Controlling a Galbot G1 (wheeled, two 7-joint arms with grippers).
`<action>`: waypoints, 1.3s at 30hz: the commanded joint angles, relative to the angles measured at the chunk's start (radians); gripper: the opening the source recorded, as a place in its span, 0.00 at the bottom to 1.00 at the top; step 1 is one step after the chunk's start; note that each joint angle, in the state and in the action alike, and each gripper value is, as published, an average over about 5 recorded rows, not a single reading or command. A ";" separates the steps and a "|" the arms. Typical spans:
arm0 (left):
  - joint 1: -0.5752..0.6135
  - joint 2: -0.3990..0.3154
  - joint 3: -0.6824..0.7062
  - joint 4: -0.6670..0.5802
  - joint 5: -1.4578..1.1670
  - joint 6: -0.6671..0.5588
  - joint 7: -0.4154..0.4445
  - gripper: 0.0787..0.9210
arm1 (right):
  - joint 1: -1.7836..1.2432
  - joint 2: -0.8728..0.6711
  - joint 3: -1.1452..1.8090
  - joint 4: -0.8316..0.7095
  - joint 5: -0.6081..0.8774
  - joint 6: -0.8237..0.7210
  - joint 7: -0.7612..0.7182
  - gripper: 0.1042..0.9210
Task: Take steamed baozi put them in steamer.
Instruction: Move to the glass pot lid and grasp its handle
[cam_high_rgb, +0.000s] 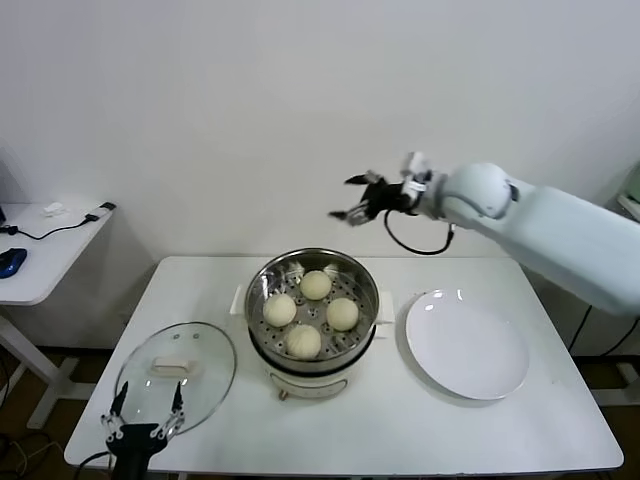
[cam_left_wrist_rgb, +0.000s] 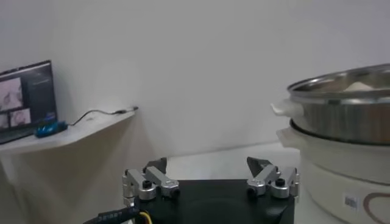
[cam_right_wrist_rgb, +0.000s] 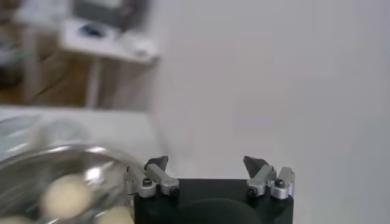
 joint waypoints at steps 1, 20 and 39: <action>-0.024 0.031 0.004 0.027 -0.007 -0.061 0.030 0.88 | -0.838 -0.243 0.855 0.051 -0.212 0.193 0.279 0.88; -0.050 0.113 -0.036 0.058 0.125 -0.047 -0.097 0.88 | -1.791 0.279 1.621 0.121 -0.420 0.529 0.203 0.88; -0.101 0.227 -0.006 0.360 1.127 -0.098 -0.521 0.88 | -1.889 0.525 1.522 0.155 -0.685 0.489 0.286 0.88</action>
